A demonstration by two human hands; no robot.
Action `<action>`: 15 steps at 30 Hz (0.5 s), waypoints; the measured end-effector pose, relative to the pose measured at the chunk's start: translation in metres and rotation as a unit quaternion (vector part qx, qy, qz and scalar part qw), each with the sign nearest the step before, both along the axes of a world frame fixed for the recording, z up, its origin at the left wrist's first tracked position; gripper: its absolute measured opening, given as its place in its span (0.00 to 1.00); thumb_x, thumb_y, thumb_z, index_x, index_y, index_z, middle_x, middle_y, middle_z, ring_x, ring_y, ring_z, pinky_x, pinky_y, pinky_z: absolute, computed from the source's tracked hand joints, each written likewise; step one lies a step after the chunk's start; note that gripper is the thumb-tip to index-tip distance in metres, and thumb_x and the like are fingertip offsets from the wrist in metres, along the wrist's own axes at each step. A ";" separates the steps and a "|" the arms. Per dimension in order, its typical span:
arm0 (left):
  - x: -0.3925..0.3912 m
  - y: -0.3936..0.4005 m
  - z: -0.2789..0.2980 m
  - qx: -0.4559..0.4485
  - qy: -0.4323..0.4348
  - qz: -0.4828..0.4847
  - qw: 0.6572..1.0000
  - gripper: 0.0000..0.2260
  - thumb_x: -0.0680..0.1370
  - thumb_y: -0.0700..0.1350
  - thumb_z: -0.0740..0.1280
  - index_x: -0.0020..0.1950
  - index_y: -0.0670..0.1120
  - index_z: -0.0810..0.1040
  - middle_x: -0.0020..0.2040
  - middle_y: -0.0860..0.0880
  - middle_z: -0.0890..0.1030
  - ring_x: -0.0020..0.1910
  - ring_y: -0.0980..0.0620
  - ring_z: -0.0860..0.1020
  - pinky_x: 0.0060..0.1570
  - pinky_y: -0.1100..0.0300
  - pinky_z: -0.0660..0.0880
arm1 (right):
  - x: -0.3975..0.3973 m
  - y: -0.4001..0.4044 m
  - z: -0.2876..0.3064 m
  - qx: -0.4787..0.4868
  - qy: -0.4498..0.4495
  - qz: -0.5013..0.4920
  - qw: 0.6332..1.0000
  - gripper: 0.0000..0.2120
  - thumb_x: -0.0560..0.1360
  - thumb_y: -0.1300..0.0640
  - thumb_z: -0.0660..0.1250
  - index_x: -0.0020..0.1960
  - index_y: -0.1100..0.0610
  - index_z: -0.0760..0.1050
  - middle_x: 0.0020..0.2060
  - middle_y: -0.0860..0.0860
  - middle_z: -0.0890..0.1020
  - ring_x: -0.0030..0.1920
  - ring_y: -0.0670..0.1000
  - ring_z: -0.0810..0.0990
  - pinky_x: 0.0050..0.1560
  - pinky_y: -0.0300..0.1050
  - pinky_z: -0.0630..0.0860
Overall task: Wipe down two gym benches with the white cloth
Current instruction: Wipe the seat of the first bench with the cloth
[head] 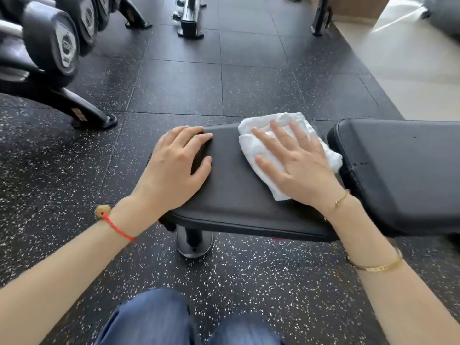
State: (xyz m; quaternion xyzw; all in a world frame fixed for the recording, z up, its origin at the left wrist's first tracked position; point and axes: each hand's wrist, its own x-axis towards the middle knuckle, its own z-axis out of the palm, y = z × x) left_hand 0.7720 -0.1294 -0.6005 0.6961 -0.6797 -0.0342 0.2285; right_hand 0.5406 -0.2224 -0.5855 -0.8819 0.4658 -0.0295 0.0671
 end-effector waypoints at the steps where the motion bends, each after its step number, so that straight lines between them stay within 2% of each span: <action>1: -0.001 0.000 -0.001 -0.004 0.003 0.000 1.000 0.22 0.78 0.51 0.59 0.69 0.44 0.74 0.70 0.46 0.74 0.71 0.43 0.68 0.73 0.45 0.62 | 0.003 -0.009 0.001 0.011 0.014 -0.016 1.000 0.25 0.79 0.34 0.45 0.75 0.30 0.45 0.80 0.42 0.46 0.79 0.51 0.37 0.77 0.61 0.37; 5: -0.002 0.001 -0.003 -0.021 0.007 0.000 1.000 0.20 0.79 0.49 0.61 0.69 0.44 0.74 0.69 0.47 0.74 0.71 0.45 0.68 0.73 0.48 0.62 | 0.013 -0.003 -0.003 0.001 0.003 -0.012 1.000 0.23 0.81 0.37 0.45 0.75 0.29 0.45 0.80 0.42 0.48 0.79 0.52 0.36 0.76 0.58 0.35; 10: -0.003 0.003 -0.001 -0.023 0.013 -0.007 1.000 0.18 0.80 0.47 0.64 0.70 0.45 0.74 0.71 0.48 0.73 0.72 0.47 0.66 0.74 0.51 0.59 | -0.014 0.048 -0.014 -0.044 -0.028 0.056 0.997 0.24 0.76 0.32 0.38 0.72 0.25 0.41 0.79 0.39 0.49 0.79 0.50 0.39 0.77 0.54 0.37; 12: -0.003 0.005 0.000 -0.022 0.017 -0.010 1.000 0.18 0.80 0.47 0.64 0.70 0.45 0.74 0.71 0.47 0.73 0.72 0.46 0.66 0.74 0.51 0.60 | -0.028 0.036 -0.012 -0.035 -0.024 0.021 0.999 0.25 0.76 0.32 0.36 0.73 0.26 0.42 0.79 0.42 0.50 0.79 0.51 0.40 0.78 0.56 0.40; 15: -0.004 0.007 0.002 -0.022 0.015 -0.012 1.000 0.18 0.80 0.47 0.63 0.70 0.45 0.74 0.71 0.48 0.73 0.72 0.47 0.66 0.75 0.52 0.59 | -0.029 -0.002 -0.001 -0.025 0.036 -0.056 0.997 0.27 0.79 0.38 0.39 0.78 0.37 0.47 0.80 0.52 0.51 0.80 0.57 0.44 0.78 0.58 0.44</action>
